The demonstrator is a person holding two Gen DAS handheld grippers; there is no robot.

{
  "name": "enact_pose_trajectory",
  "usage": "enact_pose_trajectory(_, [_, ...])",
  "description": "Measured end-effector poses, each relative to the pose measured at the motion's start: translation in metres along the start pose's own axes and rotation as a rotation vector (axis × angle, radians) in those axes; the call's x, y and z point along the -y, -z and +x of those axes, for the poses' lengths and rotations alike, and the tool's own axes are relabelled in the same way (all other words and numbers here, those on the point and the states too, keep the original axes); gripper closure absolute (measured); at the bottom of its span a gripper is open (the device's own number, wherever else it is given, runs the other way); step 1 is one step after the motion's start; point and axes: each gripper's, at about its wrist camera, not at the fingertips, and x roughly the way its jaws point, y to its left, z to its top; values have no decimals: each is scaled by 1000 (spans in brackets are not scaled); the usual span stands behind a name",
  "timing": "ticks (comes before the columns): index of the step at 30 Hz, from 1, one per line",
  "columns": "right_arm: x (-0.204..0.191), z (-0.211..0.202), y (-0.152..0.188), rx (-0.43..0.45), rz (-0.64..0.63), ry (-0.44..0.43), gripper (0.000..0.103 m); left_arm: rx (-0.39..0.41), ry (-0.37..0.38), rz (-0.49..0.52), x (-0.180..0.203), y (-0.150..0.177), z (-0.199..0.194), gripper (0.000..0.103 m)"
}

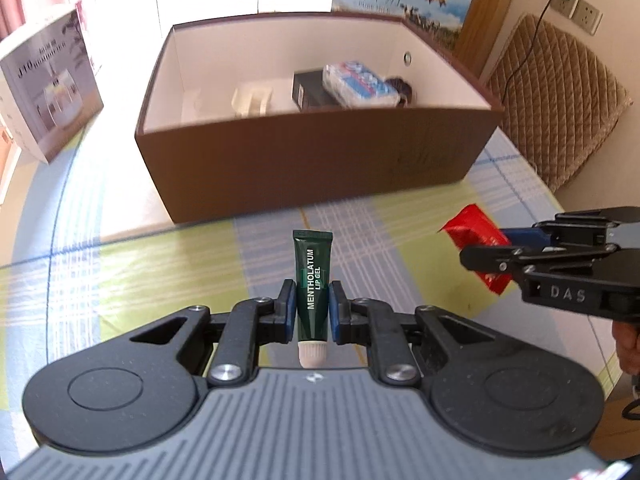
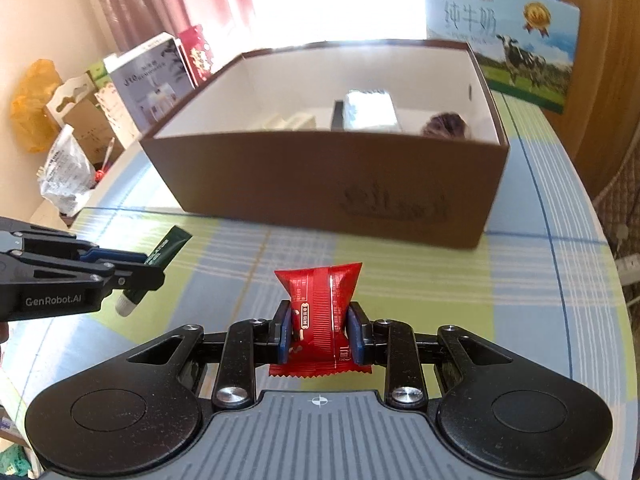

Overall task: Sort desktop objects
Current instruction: 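Carry the lip gel tube and candy packet into the brown box and release both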

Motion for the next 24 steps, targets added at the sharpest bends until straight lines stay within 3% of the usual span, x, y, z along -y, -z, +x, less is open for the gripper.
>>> enact_pose_trajectory(11, [-3,-12,-34,67,-29,-55,77,101,3,3,-2,-40,-25,90])
enact_pose_trajectory(24, [-8,7,-117,160,-58,-102,77,173,-18,5,-17,-118,-9,90])
